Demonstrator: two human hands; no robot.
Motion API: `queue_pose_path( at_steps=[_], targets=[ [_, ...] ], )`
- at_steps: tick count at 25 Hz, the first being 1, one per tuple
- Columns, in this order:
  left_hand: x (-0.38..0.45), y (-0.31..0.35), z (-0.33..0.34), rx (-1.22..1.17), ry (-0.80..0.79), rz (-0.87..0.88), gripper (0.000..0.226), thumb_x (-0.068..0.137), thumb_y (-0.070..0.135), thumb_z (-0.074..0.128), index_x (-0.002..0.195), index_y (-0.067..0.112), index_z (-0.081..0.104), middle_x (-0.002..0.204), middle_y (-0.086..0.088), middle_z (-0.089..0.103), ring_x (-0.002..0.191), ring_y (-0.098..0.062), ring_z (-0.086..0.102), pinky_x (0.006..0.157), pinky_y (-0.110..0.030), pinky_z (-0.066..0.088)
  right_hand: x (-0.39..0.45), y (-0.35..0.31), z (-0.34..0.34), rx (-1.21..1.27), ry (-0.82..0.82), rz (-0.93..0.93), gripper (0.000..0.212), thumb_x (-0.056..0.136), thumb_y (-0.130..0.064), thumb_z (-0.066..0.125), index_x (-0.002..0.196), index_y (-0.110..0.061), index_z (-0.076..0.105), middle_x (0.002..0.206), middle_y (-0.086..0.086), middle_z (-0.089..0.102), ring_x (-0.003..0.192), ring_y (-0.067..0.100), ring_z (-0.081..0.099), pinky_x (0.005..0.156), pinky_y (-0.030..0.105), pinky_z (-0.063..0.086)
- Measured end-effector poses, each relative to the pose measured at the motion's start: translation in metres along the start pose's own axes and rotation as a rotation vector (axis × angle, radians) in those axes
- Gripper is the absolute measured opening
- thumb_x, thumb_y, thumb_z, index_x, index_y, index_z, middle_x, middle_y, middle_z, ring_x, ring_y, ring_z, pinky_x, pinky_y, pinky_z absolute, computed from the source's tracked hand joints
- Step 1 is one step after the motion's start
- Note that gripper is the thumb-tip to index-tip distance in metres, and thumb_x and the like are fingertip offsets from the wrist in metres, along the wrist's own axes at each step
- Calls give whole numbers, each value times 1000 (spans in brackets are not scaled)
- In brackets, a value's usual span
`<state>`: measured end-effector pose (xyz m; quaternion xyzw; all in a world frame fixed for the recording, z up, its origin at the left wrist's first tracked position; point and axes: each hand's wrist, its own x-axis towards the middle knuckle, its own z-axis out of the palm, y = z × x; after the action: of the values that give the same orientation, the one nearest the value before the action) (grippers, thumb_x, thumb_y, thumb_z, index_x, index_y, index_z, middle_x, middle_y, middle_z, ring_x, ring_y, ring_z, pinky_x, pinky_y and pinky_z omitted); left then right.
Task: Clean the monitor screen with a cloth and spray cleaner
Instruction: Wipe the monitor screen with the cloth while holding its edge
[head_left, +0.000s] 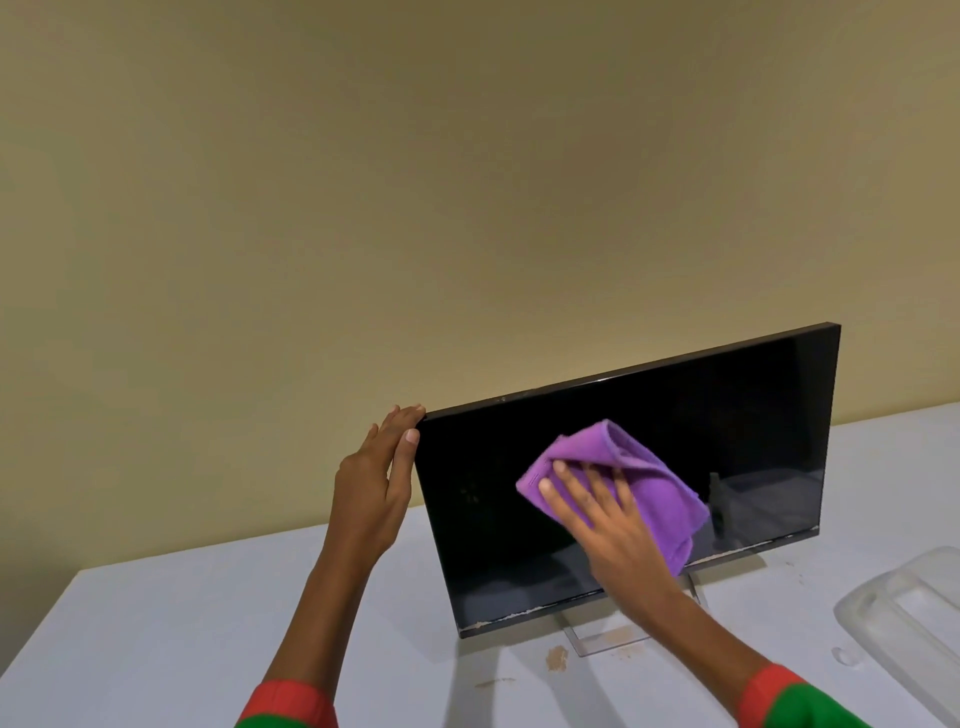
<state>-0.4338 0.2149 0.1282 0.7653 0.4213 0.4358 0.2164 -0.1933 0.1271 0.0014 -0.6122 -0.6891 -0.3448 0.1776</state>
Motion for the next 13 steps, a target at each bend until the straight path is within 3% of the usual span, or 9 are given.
queue_pose_path(
  at_steps=[2,4,7,9,11,13],
  targets=[
    [-1,1,2,9,20,1,31,97,25,40,123,27,56,117,34,39,110,34,20,106,-16,23,-7,-19,7,-23,-44,-90,101,64,6,56,152,-19,11,158,3,15,147,24,5,116,48,6],
    [1,1,3,24,46,5,31,97,25,39,122,26,57,121,24,46,119,19,28,108,-21,23,4,-31,10,-22,-45,-138,94,69,1,52,151,-19,13,157,3,16,147,25,6,116,49,5],
    [3,4,5,52,78,12,31,97,25,39,120,24,59,122,9,56,125,0,36,111,-27,23,34,-28,3,26,15,-143,76,80,-2,36,151,-21,17,158,1,16,143,25,23,120,50,12],
    [2,7,8,70,123,-10,31,97,27,39,117,22,62,122,0,62,126,-4,36,113,-35,26,46,-14,-4,53,37,-80,76,79,-1,32,151,-24,19,158,0,18,141,25,30,117,50,18],
    [0,12,10,70,163,-71,31,96,32,40,114,23,63,120,-8,65,129,-8,34,112,-42,29,47,6,-8,61,73,56,79,80,2,36,151,-25,17,158,0,18,142,25,27,116,53,20],
    [4,20,10,122,153,-160,35,96,38,38,113,23,64,122,-13,63,137,-22,28,111,-45,28,38,27,-7,55,109,249,85,78,7,45,151,-25,15,157,2,20,144,26,21,115,56,19]
  ],
)
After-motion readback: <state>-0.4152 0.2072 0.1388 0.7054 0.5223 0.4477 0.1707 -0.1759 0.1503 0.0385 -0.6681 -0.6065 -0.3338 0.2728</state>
